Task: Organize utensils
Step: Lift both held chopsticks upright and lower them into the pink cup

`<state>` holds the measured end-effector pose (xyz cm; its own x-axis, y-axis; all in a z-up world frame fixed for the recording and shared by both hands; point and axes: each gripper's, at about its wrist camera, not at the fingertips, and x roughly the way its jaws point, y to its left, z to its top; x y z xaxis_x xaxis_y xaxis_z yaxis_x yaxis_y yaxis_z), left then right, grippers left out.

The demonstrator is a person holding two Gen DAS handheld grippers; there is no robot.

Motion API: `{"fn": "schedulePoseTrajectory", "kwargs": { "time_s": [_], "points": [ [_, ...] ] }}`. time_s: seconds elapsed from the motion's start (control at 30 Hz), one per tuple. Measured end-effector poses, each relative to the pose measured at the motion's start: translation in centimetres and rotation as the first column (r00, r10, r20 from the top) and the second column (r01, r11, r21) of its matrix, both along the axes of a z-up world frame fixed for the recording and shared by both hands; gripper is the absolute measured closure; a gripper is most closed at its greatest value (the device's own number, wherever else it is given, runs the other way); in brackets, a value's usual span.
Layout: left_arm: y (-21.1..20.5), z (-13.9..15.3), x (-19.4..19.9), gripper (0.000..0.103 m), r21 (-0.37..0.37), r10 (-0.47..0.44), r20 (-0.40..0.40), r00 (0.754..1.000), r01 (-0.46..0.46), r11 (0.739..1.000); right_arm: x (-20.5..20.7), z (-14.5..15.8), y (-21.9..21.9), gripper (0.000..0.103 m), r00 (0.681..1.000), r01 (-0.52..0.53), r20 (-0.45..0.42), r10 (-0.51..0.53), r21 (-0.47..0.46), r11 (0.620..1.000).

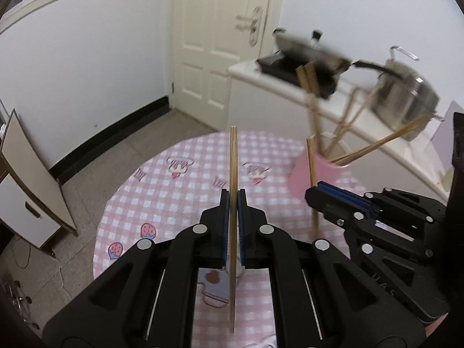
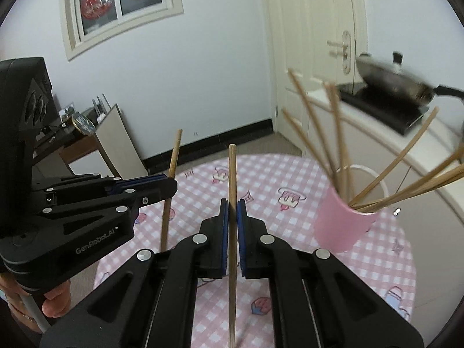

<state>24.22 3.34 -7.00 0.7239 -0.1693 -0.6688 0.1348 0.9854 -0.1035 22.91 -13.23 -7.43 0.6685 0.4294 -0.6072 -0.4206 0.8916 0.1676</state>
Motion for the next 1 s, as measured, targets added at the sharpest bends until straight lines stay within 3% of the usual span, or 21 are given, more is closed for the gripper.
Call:
{"fn": "schedulePoseTrajectory", "kwargs": {
  "time_s": [0.23, 0.4, 1.0],
  "points": [
    [-2.2, 3.5, -3.8, 0.097, -0.004, -0.037, 0.126, 0.991, 0.037, 0.999, -3.2, 3.0, -2.5, 0.098, 0.996, 0.029, 0.089, -0.031, 0.019, 0.999],
    [-3.6, 5.3, -4.8, 0.097, -0.024, -0.046, 0.172, 0.984, 0.051, 0.998, -4.4, 4.6, -4.5, 0.098, 0.988, 0.056, 0.140, -0.059, 0.025, 0.998],
    [-9.2, 9.3, -3.1, 0.097, -0.089, -0.059, 0.291, 0.955, 0.088, 0.992, -4.6, 8.8, -10.2, 0.098, 0.946, 0.164, 0.278, -0.165, 0.026, 0.986]
  ]
}}
